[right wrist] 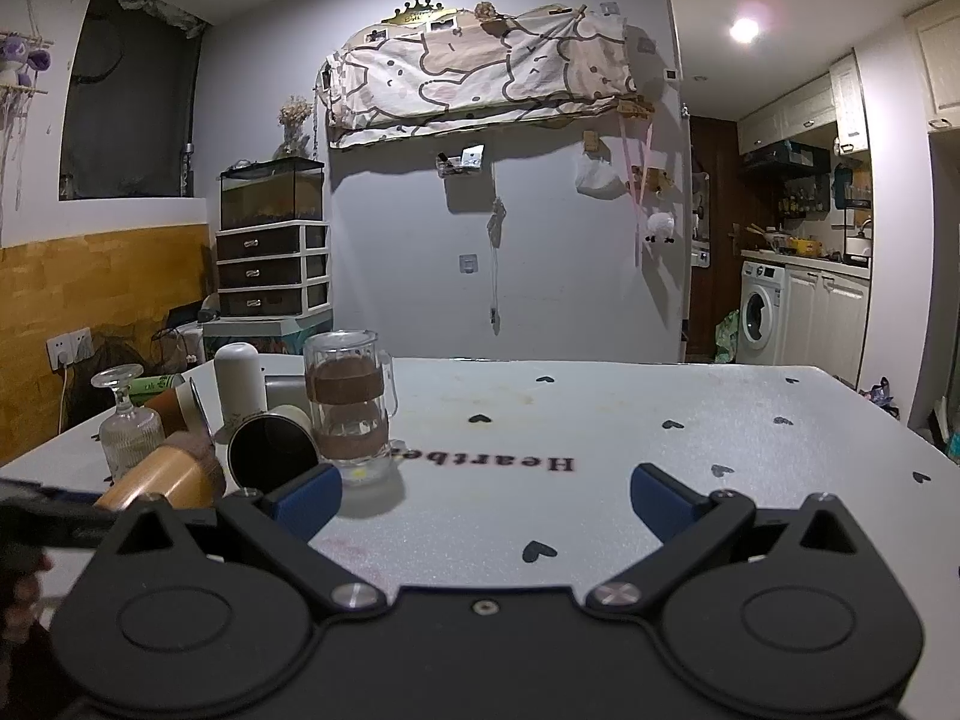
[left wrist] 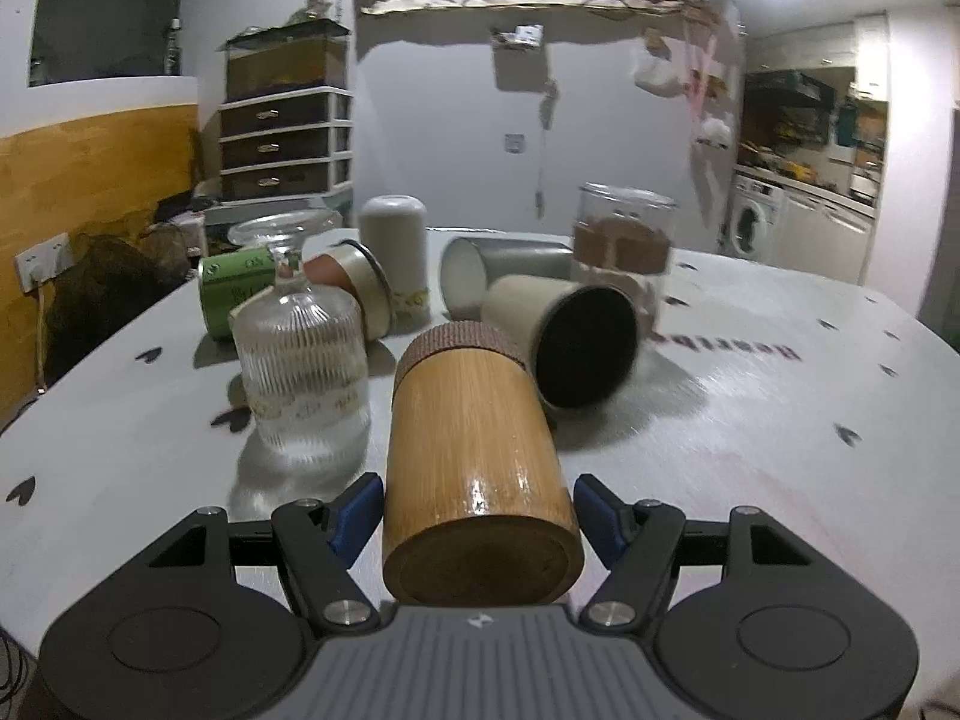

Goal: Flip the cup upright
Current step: 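Move the left gripper to the lying bamboo cup and grasp its body, then lift the bamboo cup with the left gripper while the right gripper grasps its rim end, then release the left gripper and carry the bamboo cup upright with the right gripper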

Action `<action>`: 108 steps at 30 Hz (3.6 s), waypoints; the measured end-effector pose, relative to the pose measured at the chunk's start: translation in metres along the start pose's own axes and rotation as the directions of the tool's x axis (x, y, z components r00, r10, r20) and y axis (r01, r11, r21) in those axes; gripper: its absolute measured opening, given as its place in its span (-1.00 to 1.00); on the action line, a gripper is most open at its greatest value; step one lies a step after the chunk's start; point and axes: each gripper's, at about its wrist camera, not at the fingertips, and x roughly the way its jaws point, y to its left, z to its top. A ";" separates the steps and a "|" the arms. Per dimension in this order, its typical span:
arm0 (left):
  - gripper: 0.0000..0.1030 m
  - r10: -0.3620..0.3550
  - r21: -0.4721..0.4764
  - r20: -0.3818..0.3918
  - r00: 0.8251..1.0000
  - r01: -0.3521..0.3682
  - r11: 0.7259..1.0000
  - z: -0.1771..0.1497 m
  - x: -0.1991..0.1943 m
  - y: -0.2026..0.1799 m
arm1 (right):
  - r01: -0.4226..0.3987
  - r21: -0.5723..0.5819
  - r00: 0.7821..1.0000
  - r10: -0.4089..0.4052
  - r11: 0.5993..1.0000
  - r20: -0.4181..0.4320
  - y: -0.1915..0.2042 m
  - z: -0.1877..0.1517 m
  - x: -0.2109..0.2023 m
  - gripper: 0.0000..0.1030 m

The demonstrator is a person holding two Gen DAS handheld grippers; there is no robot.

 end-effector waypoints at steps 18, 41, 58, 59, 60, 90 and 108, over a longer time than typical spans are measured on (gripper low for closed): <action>0.35 -0.274 0.065 -0.042 0.961 0.277 0.959 -0.007 0.002 -0.092 | -0.018 0.075 0.999 0.021 0.997 -0.035 -0.013 -0.001 0.006 1.00; 0.33 -0.285 0.127 0.032 0.958 0.279 0.952 -0.012 0.000 -0.115 | -0.119 0.566 0.860 0.370 0.816 -0.352 -0.048 0.011 0.129 0.88; 0.30 -0.307 0.149 0.056 0.950 0.296 0.943 -0.013 -0.003 -0.116 | -0.048 0.757 0.712 0.554 0.651 -0.431 -0.036 -0.022 0.188 0.41; 0.30 -0.314 0.152 0.063 0.947 0.302 0.941 -0.014 -0.004 -0.116 | -0.076 0.735 0.728 0.541 0.673 -0.420 -0.035 -0.016 0.182 0.41; 0.30 -0.326 0.152 0.073 0.942 0.313 0.938 -0.014 -0.004 -0.115 | -0.111 0.705 0.747 0.527 0.700 -0.405 -0.034 -0.010 0.175 0.41; 0.74 -0.361 0.131 0.154 0.920 0.343 0.930 -0.033 0.004 -0.109 | -0.234 -0.084 0.953 0.212 0.969 -0.216 0.031 0.024 0.057 0.42; 0.80 -0.333 0.131 0.155 0.930 0.314 0.940 -0.033 0.007 -0.109 | 0.405 0.082 0.913 -0.397 0.911 -0.097 -0.187 0.081 0.156 0.43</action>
